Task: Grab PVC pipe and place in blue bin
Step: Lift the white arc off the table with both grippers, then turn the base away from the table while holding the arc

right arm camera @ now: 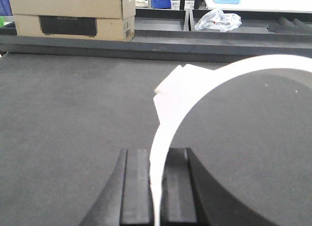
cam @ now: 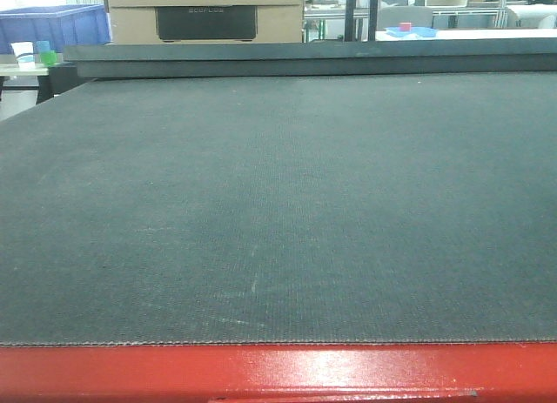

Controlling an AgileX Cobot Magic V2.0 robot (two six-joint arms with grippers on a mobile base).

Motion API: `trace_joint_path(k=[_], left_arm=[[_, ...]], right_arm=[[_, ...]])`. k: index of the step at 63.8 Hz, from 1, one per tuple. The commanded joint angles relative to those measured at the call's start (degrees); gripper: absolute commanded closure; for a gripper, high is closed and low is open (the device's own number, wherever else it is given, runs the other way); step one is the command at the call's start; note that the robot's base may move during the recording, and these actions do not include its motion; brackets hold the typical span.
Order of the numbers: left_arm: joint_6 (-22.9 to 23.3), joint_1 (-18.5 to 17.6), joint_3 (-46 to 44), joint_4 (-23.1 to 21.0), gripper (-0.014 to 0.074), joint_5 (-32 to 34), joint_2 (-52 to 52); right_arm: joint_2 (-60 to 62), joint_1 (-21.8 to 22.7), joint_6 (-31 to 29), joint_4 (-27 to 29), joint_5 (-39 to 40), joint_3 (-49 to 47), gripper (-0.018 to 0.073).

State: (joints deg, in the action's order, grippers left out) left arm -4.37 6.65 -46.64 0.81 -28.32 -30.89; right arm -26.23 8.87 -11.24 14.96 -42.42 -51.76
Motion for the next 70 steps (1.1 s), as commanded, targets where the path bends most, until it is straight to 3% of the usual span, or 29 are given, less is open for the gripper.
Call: trace_joint_path(k=[1,70], left_arm=[[0.1,0.3,0.1,-0.2,0.0707,0.3,0.4],[0.1,0.3,0.1,-0.8,0.0707,-2.3,0.4]], right_arm=[[3.3,0.0,-0.3,0.2,1.4,2.3,0.0728],[6.0,0.0,-0.3,0.3,2.3,3.3,0.0728]])
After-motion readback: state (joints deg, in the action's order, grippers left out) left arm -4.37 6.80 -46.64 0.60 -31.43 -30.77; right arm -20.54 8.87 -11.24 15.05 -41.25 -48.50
